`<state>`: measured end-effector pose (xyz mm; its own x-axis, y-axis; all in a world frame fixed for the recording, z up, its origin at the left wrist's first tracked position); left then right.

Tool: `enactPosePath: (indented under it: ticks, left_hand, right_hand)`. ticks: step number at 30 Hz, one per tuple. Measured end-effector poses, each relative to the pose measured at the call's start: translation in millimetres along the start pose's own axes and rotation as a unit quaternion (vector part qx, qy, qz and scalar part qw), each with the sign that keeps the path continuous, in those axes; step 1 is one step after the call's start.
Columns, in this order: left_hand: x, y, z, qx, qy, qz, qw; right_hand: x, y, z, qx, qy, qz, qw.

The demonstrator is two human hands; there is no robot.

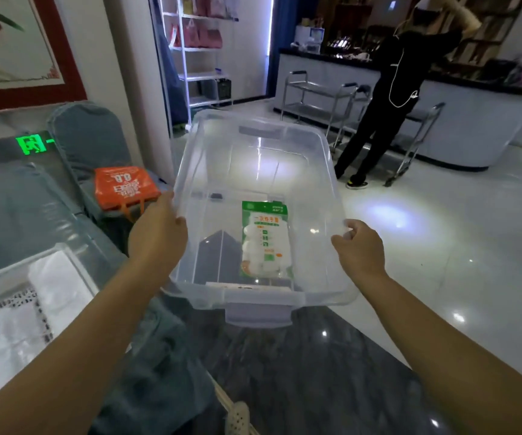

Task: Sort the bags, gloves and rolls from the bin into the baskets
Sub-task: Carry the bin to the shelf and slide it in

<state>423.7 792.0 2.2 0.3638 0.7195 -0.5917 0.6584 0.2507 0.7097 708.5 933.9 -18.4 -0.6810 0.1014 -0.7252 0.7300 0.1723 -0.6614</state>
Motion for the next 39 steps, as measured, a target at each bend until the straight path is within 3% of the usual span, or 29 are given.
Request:
enactPosePath:
  ticks: [6,15,20,28,39]
  left_hand:
    - [120.4,-10.4,-71.2,-0.001,-0.058,0.028,0.998]
    - [286.3,-16.4,-184.4,-0.092,-0.154,0.024,0.983]
    - [379.2,-16.0,-236.7,-0.090,-0.198,0.009,0.976]
    - [527.1,-11.0,-350.5,-0.131,-0.226,-0.022,0.965]
    - [647.4,-30.5,-509.4,-0.279,-0.228,-0.040,0.932]
  right_hand:
    - [37.1,35.7,-101.0,0.037,-0.012,0.051,0.998]
    - [88.1,82.9,-256.9,0.121,-0.066,0.105,0.985]
    - [115.5,125.6,-344.5,0.148,-0.093,0.113,0.978]
    - [181.6,176.8,-534.4,0.142,-0.129,0.093,0.977]
    - [278.3,153.1,-784.2,0.076,-0.178,0.096,0.976]
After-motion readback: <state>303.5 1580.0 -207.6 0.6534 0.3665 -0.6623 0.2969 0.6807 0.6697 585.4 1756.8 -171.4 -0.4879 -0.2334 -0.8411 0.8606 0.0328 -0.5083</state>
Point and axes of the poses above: each hand's wrist, its own z-axis away from the middle knuckle, its own x-axis out of the palm, y = z × x, the point moved 1 cm from there along -z, towards the middle knuckle, and after that the axes turned 9 degrees about z, right-handed, at the moved point
